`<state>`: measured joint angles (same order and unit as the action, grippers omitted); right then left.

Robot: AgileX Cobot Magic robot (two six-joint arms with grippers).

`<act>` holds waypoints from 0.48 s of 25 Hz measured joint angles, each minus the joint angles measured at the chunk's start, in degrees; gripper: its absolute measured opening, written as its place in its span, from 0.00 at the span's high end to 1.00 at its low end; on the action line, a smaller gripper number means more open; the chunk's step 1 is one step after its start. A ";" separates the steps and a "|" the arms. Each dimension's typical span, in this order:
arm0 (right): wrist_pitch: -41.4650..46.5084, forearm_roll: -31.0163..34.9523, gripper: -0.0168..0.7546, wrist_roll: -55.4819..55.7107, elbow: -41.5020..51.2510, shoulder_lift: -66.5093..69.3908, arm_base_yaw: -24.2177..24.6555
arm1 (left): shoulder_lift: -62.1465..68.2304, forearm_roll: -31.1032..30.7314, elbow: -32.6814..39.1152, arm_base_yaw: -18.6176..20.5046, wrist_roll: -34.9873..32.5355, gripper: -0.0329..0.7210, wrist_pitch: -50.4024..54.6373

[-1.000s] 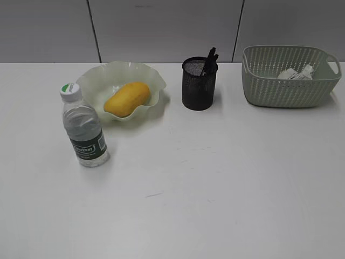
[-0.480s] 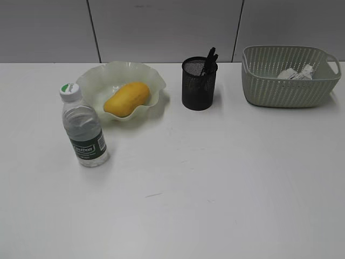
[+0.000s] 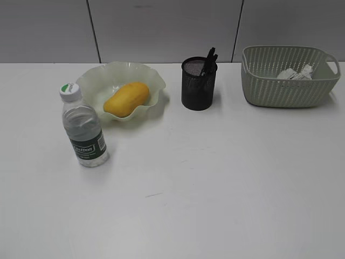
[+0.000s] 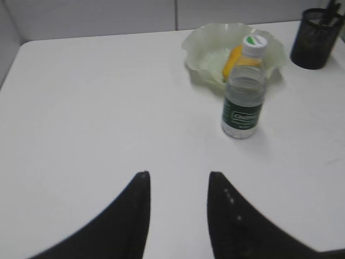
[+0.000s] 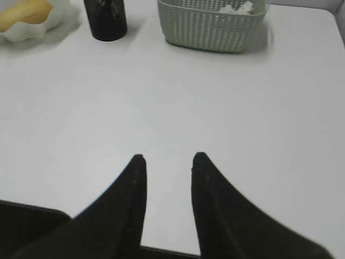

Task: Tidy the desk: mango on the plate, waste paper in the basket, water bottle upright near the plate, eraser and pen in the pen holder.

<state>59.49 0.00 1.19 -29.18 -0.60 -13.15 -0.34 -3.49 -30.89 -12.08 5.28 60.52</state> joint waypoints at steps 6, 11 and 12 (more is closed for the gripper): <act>0.00 0.00 0.66 0.00 0.00 0.00 4.43 | -0.04 0.00 0.00 5.83 -0.06 0.61 -0.04; 0.00 0.00 0.66 0.00 0.00 0.00 4.49 | -0.04 0.00 0.00 5.87 -0.06 0.61 -0.04; 0.00 0.00 0.66 0.00 0.00 0.00 4.49 | -0.04 0.00 0.00 5.87 -0.06 0.61 -0.04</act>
<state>59.49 0.00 1.19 -29.18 -0.60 -8.66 -0.39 -3.49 -30.89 -6.20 5.22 60.48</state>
